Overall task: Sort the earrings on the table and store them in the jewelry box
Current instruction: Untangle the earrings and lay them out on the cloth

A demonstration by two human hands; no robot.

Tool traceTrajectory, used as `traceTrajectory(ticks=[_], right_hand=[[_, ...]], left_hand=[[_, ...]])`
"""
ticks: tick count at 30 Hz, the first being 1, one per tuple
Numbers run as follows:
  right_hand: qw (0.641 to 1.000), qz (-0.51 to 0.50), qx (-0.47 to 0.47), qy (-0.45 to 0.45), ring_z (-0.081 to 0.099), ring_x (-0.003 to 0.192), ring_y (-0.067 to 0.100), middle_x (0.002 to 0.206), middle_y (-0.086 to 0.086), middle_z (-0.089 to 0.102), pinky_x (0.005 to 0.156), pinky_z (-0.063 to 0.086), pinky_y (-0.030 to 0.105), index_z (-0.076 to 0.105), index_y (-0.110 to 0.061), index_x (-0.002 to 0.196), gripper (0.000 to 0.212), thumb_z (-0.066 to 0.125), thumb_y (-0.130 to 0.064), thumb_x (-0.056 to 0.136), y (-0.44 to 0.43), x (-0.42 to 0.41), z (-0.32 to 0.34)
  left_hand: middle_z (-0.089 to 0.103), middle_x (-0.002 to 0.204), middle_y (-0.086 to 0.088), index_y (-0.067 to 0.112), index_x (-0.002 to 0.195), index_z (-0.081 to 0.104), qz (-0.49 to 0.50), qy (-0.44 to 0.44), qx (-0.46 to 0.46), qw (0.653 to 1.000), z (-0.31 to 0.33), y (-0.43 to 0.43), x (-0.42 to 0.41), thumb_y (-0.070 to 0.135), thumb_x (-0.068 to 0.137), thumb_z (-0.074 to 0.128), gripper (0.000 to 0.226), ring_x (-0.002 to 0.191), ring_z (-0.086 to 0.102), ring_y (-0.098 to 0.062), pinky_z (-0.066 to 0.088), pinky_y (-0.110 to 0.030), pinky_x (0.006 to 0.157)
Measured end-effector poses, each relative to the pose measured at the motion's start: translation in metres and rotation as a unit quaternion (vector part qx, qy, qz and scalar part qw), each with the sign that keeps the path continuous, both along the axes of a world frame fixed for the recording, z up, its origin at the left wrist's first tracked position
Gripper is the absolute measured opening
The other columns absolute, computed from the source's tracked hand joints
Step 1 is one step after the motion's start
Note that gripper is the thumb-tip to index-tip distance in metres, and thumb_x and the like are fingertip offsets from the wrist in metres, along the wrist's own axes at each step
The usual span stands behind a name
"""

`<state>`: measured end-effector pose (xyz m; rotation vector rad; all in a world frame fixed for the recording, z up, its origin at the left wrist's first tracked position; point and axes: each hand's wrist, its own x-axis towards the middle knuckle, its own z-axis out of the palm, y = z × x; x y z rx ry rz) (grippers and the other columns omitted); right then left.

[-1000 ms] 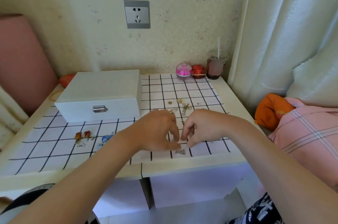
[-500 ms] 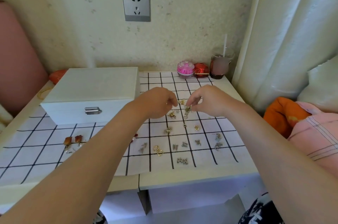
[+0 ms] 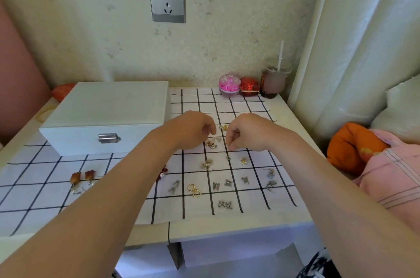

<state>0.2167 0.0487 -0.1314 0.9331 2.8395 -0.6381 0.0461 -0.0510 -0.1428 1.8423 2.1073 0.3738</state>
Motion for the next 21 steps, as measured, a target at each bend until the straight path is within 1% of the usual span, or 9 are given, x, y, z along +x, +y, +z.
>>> traceTrajectory(ticks=[1, 3, 5, 7, 10, 14, 15, 18, 21], right_hand=[[1.0, -0.004, -0.01, 0.014, 0.06, 0.074, 0.002, 0.077, -0.016, 0.066, 0.067, 0.044, 0.024, 0.077, -0.028, 0.083, 0.006, 0.08, -0.025, 0.08, 0.0, 0.0, 0.0], [0.995, -0.036, -0.047, 0.085, 0.062, 0.072, 0.001, 0.081, -0.012, 0.071, 0.067, 0.044, 0.021, 0.077, -0.027, 0.079, 0.007, 0.082, -0.024, 0.079, 0.0, -0.001, 0.001], [0.972, -0.093, -0.11, 0.184, 0.06, 0.056, 0.002, 0.077, -0.005, 0.074, 0.057, 0.046, 0.017, 0.076, -0.023, 0.079, 0.006, 0.082, -0.021, 0.079, -0.001, -0.004, 0.006], [0.94, -0.142, -0.171, 0.258, 0.054, 0.047, 0.008, 0.067, -0.005, 0.071, 0.046, 0.041, 0.016, 0.077, -0.016, 0.083, 0.006, 0.082, -0.018, 0.08, -0.003, -0.007, 0.012], [0.903, -0.177, -0.238, 0.31, 0.052, 0.048, 0.011, 0.07, -0.003, 0.071, 0.042, 0.034, 0.02, 0.077, -0.014, 0.092, 0.011, 0.081, -0.018, 0.082, -0.003, -0.009, 0.017], [0.874, -0.193, -0.275, 0.35, 0.052, 0.047, 0.012, 0.077, -0.001, 0.074, 0.042, 0.033, 0.021, 0.077, -0.014, 0.097, 0.013, 0.079, -0.015, 0.084, -0.005, -0.015, 0.02], [0.874, -0.191, -0.273, 0.353, 0.053, 0.047, 0.012, 0.08, -0.001, 0.075, 0.042, 0.033, 0.021, 0.077, -0.014, 0.098, 0.014, 0.078, -0.014, 0.084, -0.006, -0.017, 0.02], [0.88, -0.183, -0.265, 0.349, 0.06, 0.05, 0.013, 0.089, 0.003, 0.077, 0.042, 0.036, 0.021, 0.076, -0.013, 0.103, 0.018, 0.077, -0.012, 0.085, -0.01, -0.022, 0.019], [0.878, -0.179, -0.275, 0.348, 0.063, 0.054, 0.014, 0.092, 0.003, 0.076, 0.042, 0.037, 0.022, 0.073, -0.015, 0.105, 0.021, 0.077, -0.012, 0.085, -0.014, -0.026, 0.017]], left_hand=[[0.063, 0.101, 0.014, 0.033, 0.104, 0.067, 0.001, -0.005, 0.01, 1.0, 0.003, 0.001, 0.0, 0.017, 0.094, 0.057, 0.021, 0.088, 0.056, -0.006, 0.043, -0.02, 0.078], [0.065, 0.096, 0.017, 0.034, 0.103, 0.066, 0.001, -0.026, 0.034, 0.999, 0.01, 0.002, 0.0, 0.019, 0.091, 0.065, 0.019, 0.08, 0.054, -0.001, 0.042, -0.017, 0.074], [0.067, 0.093, 0.018, 0.034, 0.104, 0.065, -0.002, -0.049, 0.056, 0.997, 0.017, 0.002, 0.002, 0.024, 0.087, 0.071, 0.021, 0.076, 0.056, 0.005, 0.042, -0.013, 0.069], [0.071, 0.089, 0.018, 0.033, 0.103, 0.066, 0.003, -0.094, 0.077, 0.993, 0.023, 0.003, 0.004, 0.024, 0.083, 0.076, 0.024, 0.076, 0.063, 0.004, 0.048, -0.016, 0.07], [0.072, 0.082, 0.015, 0.028, 0.101, 0.07, 0.029, -0.134, 0.134, 0.981, 0.03, 0.005, 0.006, 0.024, 0.08, 0.079, 0.023, 0.072, 0.065, 0.004, 0.051, -0.018, 0.07], [0.071, 0.079, 0.011, 0.028, 0.098, 0.072, 0.054, -0.141, 0.173, 0.973, 0.036, 0.003, 0.0, 0.026, 0.081, 0.079, 0.019, 0.057, 0.056, 0.01, 0.04, -0.007, 0.053], [0.071, 0.08, 0.011, 0.027, 0.099, 0.073, 0.058, -0.13, 0.174, 0.974, 0.037, 0.001, -0.001, 0.026, 0.081, 0.079, 0.019, 0.06, 0.058, 0.009, 0.043, -0.008, 0.054], [0.073, 0.084, 0.009, 0.025, 0.103, 0.076, 0.067, -0.087, 0.171, 0.979, 0.041, -0.003, -0.005, 0.026, 0.082, 0.078, 0.021, 0.076, 0.066, -0.003, 0.054, -0.024, 0.075], [0.073, 0.084, 0.008, 0.023, 0.098, 0.078, 0.076, -0.05, 0.16, 0.983, 0.043, -0.005, -0.008, 0.03, 0.083, 0.076, 0.017, 0.077, 0.067, -0.008, 0.056, -0.032, 0.078]])
